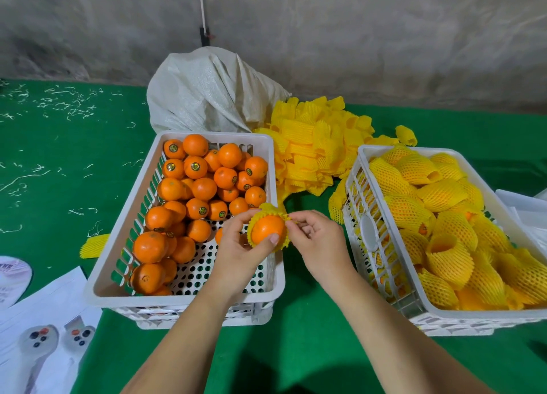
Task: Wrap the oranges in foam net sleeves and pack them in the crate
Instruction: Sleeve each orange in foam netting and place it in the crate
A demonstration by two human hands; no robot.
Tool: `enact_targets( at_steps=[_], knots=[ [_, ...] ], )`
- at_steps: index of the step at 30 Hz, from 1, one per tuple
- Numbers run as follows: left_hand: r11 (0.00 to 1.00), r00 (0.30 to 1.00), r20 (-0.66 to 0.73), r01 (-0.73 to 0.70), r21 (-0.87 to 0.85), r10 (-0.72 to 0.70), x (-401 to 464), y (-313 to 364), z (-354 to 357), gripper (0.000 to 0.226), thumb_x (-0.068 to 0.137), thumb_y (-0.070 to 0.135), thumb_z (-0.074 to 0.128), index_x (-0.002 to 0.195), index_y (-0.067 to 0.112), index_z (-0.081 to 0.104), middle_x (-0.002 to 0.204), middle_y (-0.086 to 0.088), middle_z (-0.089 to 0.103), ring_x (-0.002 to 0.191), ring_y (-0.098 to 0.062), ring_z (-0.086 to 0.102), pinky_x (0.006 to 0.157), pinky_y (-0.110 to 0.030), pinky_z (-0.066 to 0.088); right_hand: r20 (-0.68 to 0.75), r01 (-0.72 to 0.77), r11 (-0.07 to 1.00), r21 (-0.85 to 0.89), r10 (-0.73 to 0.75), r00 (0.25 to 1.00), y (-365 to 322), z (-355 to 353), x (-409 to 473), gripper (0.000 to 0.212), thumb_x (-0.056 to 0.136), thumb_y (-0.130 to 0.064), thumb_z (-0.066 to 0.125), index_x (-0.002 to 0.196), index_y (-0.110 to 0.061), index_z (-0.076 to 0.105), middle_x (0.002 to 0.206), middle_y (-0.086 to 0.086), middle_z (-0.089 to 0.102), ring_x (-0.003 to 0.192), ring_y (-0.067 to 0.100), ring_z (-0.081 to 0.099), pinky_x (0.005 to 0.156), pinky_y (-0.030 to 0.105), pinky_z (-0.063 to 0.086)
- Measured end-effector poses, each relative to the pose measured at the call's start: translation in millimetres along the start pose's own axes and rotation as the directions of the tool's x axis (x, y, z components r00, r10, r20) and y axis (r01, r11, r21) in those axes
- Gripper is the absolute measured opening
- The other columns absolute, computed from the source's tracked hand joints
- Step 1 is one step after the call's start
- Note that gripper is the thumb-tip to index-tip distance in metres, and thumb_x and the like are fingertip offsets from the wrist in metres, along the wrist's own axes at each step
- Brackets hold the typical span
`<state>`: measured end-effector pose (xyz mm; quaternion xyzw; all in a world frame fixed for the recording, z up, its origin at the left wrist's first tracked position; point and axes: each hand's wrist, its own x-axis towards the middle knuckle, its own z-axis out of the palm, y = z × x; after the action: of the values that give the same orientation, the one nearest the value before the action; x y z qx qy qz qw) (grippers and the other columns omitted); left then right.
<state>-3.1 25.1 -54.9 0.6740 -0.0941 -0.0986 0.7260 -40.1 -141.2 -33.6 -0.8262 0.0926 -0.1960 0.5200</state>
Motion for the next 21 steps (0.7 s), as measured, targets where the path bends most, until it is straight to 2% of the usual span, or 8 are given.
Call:
enact_targets(
  at_steps=[3,7,10,12,14,17,19,21],
  knots=[
    [0.998,0.999,-0.033,-0.016,0.066,0.018,1.8,-3.3,3.5,0.059,0.073,0.058,0.085,0.126,0.046,0.063,0.139,0.000,0.055,0.126,-0.025,0.060,0.101,-0.054,0.056,-0.100,0.197,0.963,-0.184,-0.218,0.971,-3.8,4.3,-4.0,0.011,0.095,-0.012,0.071,0.105,-0.014,0.075,0.090,-0.022,0.057,0.075,-0.001,0.059,0.066,0.016,0.050],
    [0.998,0.988,-0.152,0.017,0.054,-0.009,5.4,-5.7,3.4,0.058,0.075,0.054,0.082,0.126,0.034,0.064,0.134,-0.005,0.062,0.120,-0.024,0.065,0.101,-0.049,0.057,-0.116,0.313,0.909,-0.276,-0.355,0.928,-5.8,15.1,-14.2,0.013,0.095,-0.014,0.067,0.103,-0.007,0.074,0.095,-0.003,0.064,0.073,-0.001,0.047,0.063,0.019,0.047],
    [0.992,0.972,-0.233,0.003,0.128,0.027,6.0,-7.3,3.0,0.051,0.082,0.049,0.078,0.126,0.029,0.062,0.131,-0.004,0.062,0.117,-0.021,0.065,0.098,-0.041,0.058,-0.118,0.356,0.893,-0.276,-0.399,0.909,-6.2,24.5,-20.6,0.024,0.097,-0.024,0.059,0.104,-0.006,0.073,0.097,0.001,0.066,0.077,-0.002,0.048,0.066,0.014,0.045],
    [0.995,0.966,-0.255,-0.019,0.100,0.044,4.9,-6.8,3.1,0.046,0.085,0.044,0.078,0.125,0.028,0.060,0.125,0.000,0.066,0.111,-0.015,0.067,0.090,-0.032,0.059,-0.098,0.324,0.916,-0.236,-0.354,0.930,-3.4,30.0,-24.3,0.023,0.097,-0.028,0.060,0.113,-0.013,0.067,0.103,-0.004,0.063,0.080,0.004,0.056,0.066,0.024,0.054],
    [0.998,0.973,-0.232,-0.025,-0.050,0.012,3.6,-3.9,2.1,0.044,0.085,0.040,0.078,0.121,0.030,0.055,0.111,0.015,0.070,0.100,-0.004,0.069,0.079,-0.020,0.057,-0.038,0.151,0.979,-0.138,-0.158,0.987,-2.8,35.7,-28.1,0.033,0.094,-0.036,0.064,0.124,-0.032,0.052,0.110,-0.012,0.058,0.089,0.009,0.063,0.070,0.036,0.059],
    [0.957,0.991,-0.109,0.046,-0.286,-0.080,3.4,-1.3,-2.1,0.057,0.082,0.038,0.081,0.128,0.033,0.048,0.121,0.005,0.068,0.108,-0.015,0.072,0.081,-0.027,0.060,0.062,0.022,1.000,0.011,-0.022,0.998,-1.5,39.4,-27.1,0.042,0.095,-0.037,0.065,0.129,-0.054,0.047,0.119,-0.017,0.062,0.102,0.011,0.067,0.083,0.040,0.060],
    [0.926,0.995,-0.006,0.091,-0.367,-0.100,3.3,0.3,-4.7,0.071,0.080,0.035,0.085,0.139,0.037,0.047,0.133,-0.005,0.065,0.117,-0.024,0.071,0.087,-0.034,0.061,0.064,0.053,0.996,0.073,-0.058,0.996,-0.8,37.1,-24.3,0.035,0.099,-0.034,0.060,0.132,-0.044,0.060,0.118,-0.019,0.063,0.109,0.009,0.068,0.090,0.033,0.059],
    [0.924,0.994,0.061,0.109,-0.367,-0.094,2.7,0.4,-5.2,0.072,0.080,0.033,0.087,0.141,0.033,0.051,0.133,-0.011,0.066,0.120,-0.030,0.070,0.090,-0.038,0.061,0.021,0.086,0.995,0.057,-0.088,0.996,0.6,32.4,-20.2,0.031,0.101,-0.031,0.057,0.130,-0.030,0.068,0.113,-0.019,0.063,0.107,0.006,0.066,0.088,0.020,0.054]
  ],
)
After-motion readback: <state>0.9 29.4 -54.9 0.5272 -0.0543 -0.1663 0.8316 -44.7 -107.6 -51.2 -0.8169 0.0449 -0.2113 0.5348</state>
